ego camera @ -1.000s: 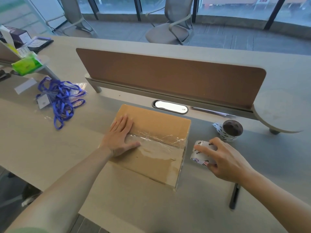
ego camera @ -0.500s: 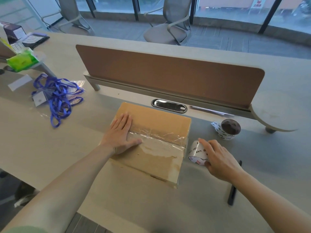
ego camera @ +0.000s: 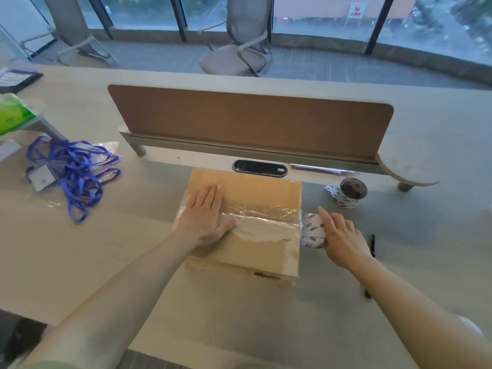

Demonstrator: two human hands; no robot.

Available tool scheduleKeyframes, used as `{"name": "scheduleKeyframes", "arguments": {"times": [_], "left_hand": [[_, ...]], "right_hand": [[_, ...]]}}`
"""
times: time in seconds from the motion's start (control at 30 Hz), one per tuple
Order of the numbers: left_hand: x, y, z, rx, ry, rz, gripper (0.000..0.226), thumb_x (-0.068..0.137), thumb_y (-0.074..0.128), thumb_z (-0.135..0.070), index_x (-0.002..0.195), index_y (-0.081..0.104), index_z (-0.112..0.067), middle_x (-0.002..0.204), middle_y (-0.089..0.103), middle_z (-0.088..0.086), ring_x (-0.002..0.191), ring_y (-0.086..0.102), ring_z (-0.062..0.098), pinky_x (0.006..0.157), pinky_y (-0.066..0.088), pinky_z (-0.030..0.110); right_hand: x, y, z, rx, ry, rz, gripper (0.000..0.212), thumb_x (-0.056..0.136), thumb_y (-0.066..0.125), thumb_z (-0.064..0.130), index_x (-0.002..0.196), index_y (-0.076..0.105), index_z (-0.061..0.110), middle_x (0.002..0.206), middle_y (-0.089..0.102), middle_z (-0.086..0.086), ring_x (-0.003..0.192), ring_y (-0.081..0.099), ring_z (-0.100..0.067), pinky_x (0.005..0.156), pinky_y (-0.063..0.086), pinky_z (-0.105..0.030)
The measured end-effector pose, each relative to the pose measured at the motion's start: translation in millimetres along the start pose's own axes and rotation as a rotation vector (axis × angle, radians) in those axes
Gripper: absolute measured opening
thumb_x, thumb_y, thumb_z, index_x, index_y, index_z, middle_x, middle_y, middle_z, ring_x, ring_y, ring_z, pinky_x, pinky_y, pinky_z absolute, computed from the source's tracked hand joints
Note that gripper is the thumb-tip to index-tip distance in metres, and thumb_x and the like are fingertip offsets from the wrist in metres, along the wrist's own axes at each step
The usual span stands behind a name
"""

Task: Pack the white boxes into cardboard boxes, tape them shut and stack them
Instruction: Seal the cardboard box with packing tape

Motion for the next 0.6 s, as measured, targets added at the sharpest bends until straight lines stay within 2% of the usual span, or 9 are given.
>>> {"name": "scheduleKeyframes", "arguments": {"times": [0.13, 0.23, 0.3, 0.4, 0.47, 0.53, 0.6], "left_hand": [[24.8, -11.9, -11.8, -0.059, 0.182, -0.057, 0.113, 0.074, -0.007, -0.086, 0.158, -0.009, -0.010, 0.167, -0.013, 0.005, 0.153, -0.017, 0.019, 0.121, -0.014, 0.037], [46.0, -12.6, -18.9, -0.109, 0.219, -0.073, 0.111, 0.075, -0.009, -0.086, 0.159, -0.009, -0.013, 0.167, -0.016, 0.003, 0.152, -0.018, 0.017, 0.122, -0.013, 0.038], [51.6, -6.0, -22.6, -0.119, 0.192, -0.099, 0.105, 0.078, -0.006, -0.081, 0.160, -0.006, -0.014, 0.167, -0.014, 0.003, 0.153, -0.014, 0.019, 0.124, -0.009, 0.040], [53.5, 3.7, -24.9, -0.121, 0.185, -0.154, 0.097, 0.086, 0.001, -0.077, 0.160, -0.001, -0.015, 0.168, -0.009, 0.004, 0.154, -0.008, 0.022, 0.125, -0.003, 0.044], [54.2, 5.7, -23.1, -0.138, 0.189, -0.183, 0.092, 0.091, 0.007, -0.074, 0.160, 0.004, -0.015, 0.168, -0.003, 0.005, 0.155, -0.004, 0.022, 0.125, 0.001, 0.045], [54.2, 4.1, -21.5, -0.201, 0.201, -0.220, 0.087, 0.092, 0.012, -0.070, 0.159, 0.017, -0.013, 0.167, 0.010, 0.006, 0.154, 0.006, 0.023, 0.124, 0.005, 0.044], [51.6, -1.9, -19.0, -0.440, 0.211, -0.309, 0.079, 0.094, 0.020, -0.061, 0.149, 0.043, -0.009, 0.159, 0.036, 0.011, 0.148, 0.029, 0.027, 0.122, 0.018, 0.043]], "right_hand": [[-5.0, -12.5, 16.6, 0.026, 0.171, 0.078, 0.103, 0.087, 0.064, 0.038, 0.153, -0.015, 0.025, 0.155, 0.012, -0.009, 0.136, 0.029, -0.035, 0.109, 0.035, -0.046], [-11.4, -28.7, 37.0, 0.055, 0.251, 0.094, 0.104, 0.087, 0.065, 0.036, 0.153, -0.014, 0.021, 0.157, 0.001, -0.012, 0.141, 0.018, -0.039, 0.114, 0.025, -0.049], [-15.8, -44.7, 56.7, 0.091, 0.266, 0.010, 0.090, 0.090, 0.060, 0.033, 0.154, -0.003, 0.020, 0.157, 0.003, -0.013, 0.142, 0.016, -0.040, 0.115, 0.022, -0.051], [-9.3, -64.7, 92.1, 0.204, 0.219, -0.112, 0.061, 0.099, 0.044, 0.033, 0.150, 0.014, 0.020, 0.156, 0.009, -0.008, 0.142, 0.014, -0.037, 0.116, 0.018, -0.052], [3.3, -68.1, 117.5, 0.224, 0.176, -0.139, 0.059, 0.099, 0.043, 0.034, 0.150, 0.018, 0.021, 0.155, 0.013, -0.008, 0.141, 0.016, -0.036, 0.116, 0.018, -0.051], [20.3, -64.6, 139.6, 0.220, 0.152, -0.160, 0.058, 0.098, 0.045, 0.035, 0.148, 0.022, 0.019, 0.154, 0.018, -0.010, 0.139, 0.020, -0.035, 0.114, 0.020, -0.048], [39.9, -58.4, 157.1, 0.194, 0.146, -0.170, 0.058, 0.099, 0.041, 0.041, 0.148, 0.022, 0.018, 0.157, 0.017, -0.010, 0.142, 0.017, -0.033, 0.114, 0.019, -0.047]]}}
Point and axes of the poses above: each hand's wrist, its own x-axis towards the middle knuckle, its own y-axis out of the palm, z = x × y, the point moved 1 cm from there along x, towards the middle knuckle
